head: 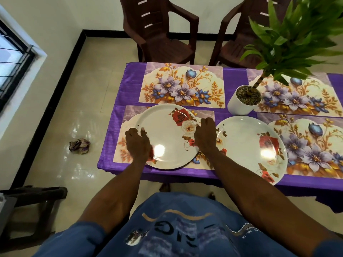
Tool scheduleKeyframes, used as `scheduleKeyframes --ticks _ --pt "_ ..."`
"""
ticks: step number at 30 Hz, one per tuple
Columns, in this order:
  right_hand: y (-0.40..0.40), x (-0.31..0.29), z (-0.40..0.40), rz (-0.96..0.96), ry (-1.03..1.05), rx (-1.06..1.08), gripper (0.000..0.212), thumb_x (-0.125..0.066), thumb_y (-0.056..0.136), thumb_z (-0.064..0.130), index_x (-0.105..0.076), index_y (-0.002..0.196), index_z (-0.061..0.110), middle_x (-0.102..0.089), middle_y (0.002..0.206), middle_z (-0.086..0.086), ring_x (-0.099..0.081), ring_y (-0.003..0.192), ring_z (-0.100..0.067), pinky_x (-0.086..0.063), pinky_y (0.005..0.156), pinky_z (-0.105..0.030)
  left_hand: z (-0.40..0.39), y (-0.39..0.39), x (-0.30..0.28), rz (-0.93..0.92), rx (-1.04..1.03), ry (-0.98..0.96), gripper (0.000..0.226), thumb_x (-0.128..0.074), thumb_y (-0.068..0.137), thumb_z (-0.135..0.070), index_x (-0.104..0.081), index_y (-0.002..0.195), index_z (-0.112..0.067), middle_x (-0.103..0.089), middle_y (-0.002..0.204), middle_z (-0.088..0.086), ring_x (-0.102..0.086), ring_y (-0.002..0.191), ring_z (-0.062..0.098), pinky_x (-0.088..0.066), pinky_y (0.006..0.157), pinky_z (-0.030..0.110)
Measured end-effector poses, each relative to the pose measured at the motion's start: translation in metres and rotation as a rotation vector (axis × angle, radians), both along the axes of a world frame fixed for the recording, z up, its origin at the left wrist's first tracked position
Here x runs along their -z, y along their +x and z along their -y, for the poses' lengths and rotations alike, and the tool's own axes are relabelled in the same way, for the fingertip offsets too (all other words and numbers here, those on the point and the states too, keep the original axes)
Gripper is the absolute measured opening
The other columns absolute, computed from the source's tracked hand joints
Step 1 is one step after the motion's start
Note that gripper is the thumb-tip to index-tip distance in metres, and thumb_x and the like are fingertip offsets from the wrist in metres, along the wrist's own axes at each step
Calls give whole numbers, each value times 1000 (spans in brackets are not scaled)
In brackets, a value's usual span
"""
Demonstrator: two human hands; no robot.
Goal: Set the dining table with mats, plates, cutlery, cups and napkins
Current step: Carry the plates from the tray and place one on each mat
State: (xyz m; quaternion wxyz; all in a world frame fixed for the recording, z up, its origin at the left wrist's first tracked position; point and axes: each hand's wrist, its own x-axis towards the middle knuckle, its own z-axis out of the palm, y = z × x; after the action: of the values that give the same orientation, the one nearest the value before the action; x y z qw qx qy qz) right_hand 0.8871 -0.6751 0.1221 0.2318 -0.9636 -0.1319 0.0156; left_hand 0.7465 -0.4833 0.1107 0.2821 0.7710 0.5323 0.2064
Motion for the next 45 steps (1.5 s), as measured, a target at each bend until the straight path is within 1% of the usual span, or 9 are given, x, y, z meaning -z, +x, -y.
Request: scheduleKeyframes --ticks 9,13,15,19,21,25,30,37,45 --pt "9 -1 102 134 -109 -92 22 -58 86 4 -64 107 0 -63 105 -20 -60 92 -34 -50 78 -43 146 60 -10 -1 585 -86 27 -48 100 -36 -55 115 -15 -61 114 5 -60 101 23 -39 79 28" --pt "25 -4 172 148 -68 0 21 -57 88 3 -64 108 -2 -63 105 -22 -60 93 -39 -50 81 -44 209 91 -10 -97 711 -122 34 -51 98 -39 -52 123 -16 -58 123 6 -58 109 24 -47 88 37" --pt "33 -4 207 166 -75 65 24 -59 90 4 -64 112 -3 -63 110 -23 -60 99 -40 -50 88 -46 234 103 -9 -102 691 -80 38 -53 97 -36 -50 127 -14 -56 126 8 -56 113 26 -47 92 41" --pt "46 1 270 130 -181 186 27 -54 80 0 -61 106 -3 -62 98 -24 -61 87 -42 -52 74 -47 266 120 -5 -137 593 47 45 -57 89 -27 -50 128 -5 -54 121 17 -52 111 36 -43 93 46" --pt "47 -1 291 35 -190 239 26 -52 84 3 -57 108 -4 -60 103 -25 -59 94 -42 -51 79 -49 270 122 -3 -194 517 76 45 -59 88 -27 -51 125 -4 -54 118 19 -52 110 38 -43 95 48" --pt "49 -2 318 -134 -91 340 38 -52 93 13 -49 126 -6 -55 124 -25 -54 114 -41 -44 97 -46 275 126 -3 -276 393 81 38 -57 90 -28 -55 118 -2 -54 120 20 -51 112 37 -41 96 47" --pt "48 4 328 -232 57 316 32 -50 97 16 -50 122 -5 -54 124 -24 -53 115 -40 -47 94 -45 267 122 -7 -332 292 -7 36 -57 91 -28 -56 116 -1 -58 117 19 -55 110 35 -43 93 44" --pt "52 0 325 -242 158 432 24 -53 93 9 -62 111 -4 -62 116 -20 -59 110 -35 -47 90 -38 245 122 11 -254 306 -104 32 -57 93 -34 -65 102 -4 -68 102 15 -63 95 30 -53 87 44" --pt "46 -13 310 -200 3 556 25 -55 97 18 -65 111 0 -66 112 -15 -66 100 -30 -53 82 -36 265 116 -8 -61 179 -80 27 -54 96 -21 -67 105 1 -64 105 18 -61 98 32 -49 84 42"
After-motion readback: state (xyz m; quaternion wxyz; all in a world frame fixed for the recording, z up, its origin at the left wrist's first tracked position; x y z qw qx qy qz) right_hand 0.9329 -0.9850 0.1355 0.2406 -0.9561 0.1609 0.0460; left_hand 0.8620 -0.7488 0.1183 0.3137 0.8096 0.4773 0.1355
